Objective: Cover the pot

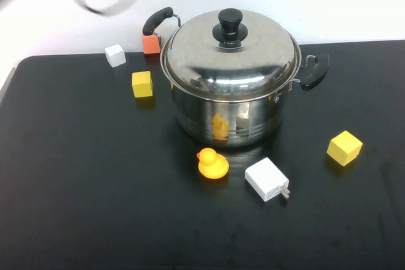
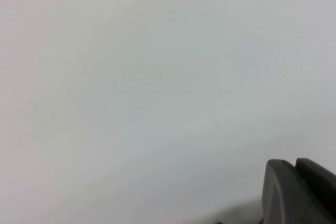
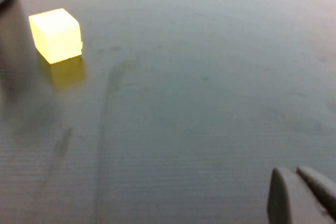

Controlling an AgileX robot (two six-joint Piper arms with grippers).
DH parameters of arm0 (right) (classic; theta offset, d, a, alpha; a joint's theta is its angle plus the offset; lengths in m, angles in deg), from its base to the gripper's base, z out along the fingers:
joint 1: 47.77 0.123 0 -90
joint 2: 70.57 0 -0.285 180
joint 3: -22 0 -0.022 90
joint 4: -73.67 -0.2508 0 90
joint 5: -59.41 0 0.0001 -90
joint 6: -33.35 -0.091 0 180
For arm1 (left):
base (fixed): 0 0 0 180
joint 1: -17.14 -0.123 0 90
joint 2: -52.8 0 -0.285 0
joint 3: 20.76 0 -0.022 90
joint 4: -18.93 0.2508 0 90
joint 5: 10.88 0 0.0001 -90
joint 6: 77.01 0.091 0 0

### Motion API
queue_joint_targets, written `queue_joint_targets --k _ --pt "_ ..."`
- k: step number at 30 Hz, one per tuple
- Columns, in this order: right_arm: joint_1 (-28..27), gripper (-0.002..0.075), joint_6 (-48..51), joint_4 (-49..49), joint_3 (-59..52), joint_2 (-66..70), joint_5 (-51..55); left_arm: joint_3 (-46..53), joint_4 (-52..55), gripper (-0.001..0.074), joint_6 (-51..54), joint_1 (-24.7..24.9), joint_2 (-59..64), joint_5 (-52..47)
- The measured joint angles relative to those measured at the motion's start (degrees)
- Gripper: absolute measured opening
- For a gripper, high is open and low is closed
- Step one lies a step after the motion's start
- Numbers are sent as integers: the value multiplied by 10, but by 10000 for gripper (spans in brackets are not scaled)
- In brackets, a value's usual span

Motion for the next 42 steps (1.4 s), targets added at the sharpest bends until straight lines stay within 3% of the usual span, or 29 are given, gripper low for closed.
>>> queue_joint_targets --k 11,22,33,42 --pt "0 -2 0 0 0 0 0 14 -28 0 44 0 -242 -151" --pt "0 -2 0 0 0 0 0 263 -64 0 61 0 -495 -143" --pt "0 -2 0 0 0 0 0 567 -131 0 31 0 -567 92" --pt "0 -2 0 0 0 0 0 713 -132 0 -12 0 -567 167"
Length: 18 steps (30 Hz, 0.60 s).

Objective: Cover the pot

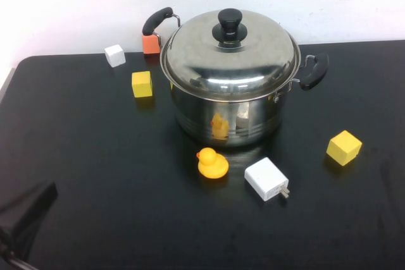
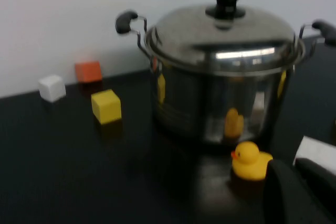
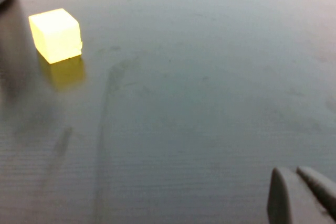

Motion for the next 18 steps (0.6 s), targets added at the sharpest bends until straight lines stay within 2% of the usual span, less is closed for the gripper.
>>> queue_joint_targets --k 18 --pt "0 -2 0 0 0 0 0 29 0 0 -18 0 0 8"
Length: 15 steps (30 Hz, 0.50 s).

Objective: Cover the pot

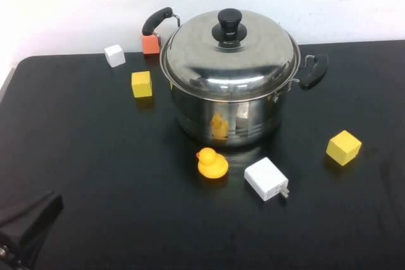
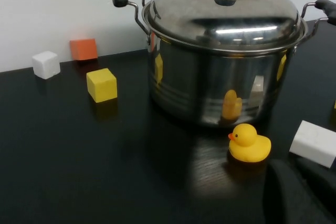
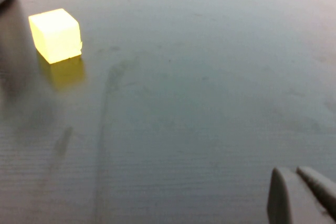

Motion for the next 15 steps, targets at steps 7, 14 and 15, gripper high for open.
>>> queue_joint_targets --k 7,14,15 --pt "0 -2 0 0 0 0 0 1 0 0 -1 -37 -33 -6" --pt "0 -2 0 0 0 0 0 1 1 0 -1 -164 -69 -15" --pt "0 -2 0 0 0 0 0 1 1 0 -1 -182 -76 -17"
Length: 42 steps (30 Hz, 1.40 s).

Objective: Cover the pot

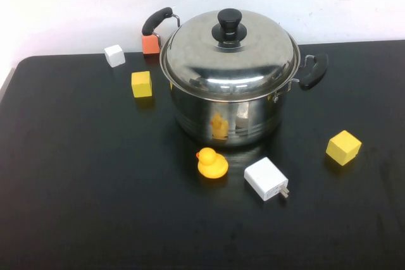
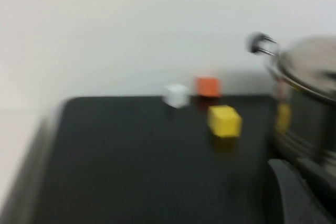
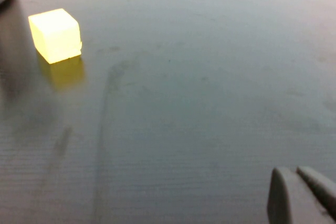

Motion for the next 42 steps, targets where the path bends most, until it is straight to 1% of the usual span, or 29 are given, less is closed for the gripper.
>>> queue_joint_targets --k 3,7,10,15,17,20,23,30,32,34,42 --pt "0 -2 0 0 0 0 0 0 10 0 0 -40 -26 -2" --pt "0 -2 0 0 0 0 0 0 11 0 -14 -65 -69 -30" --pt "0 -2 0 0 0 0 0 0 -19 0 -33 -75 -104 -96" --pt "0 -2 0 0 0 0 0 0 -91 0 -41 -76 -149 -246" --pt "0 -2 0 0 0 0 0 4 -109 0 -42 -76 -162 -264" --pt "0 -2 0 0 0 0 0 25 -119 0 -44 -76 -176 -258" --pt "0 -2 0 0 0 0 0 62 -122 0 -44 -77 -180 -225" --pt "0 -2 0 0 0 0 0 182 -189 0 -45 -116 -180 -114" --pt "0 -2 0 0 0 0 0 189 -206 0 -45 -121 -180 -104" --pt "0 -2 0 0 0 0 0 189 -216 -1 -45 -122 -180 -118" --pt "0 -2 0 0 0 0 0 188 -219 -1 -45 -122 -180 -126"
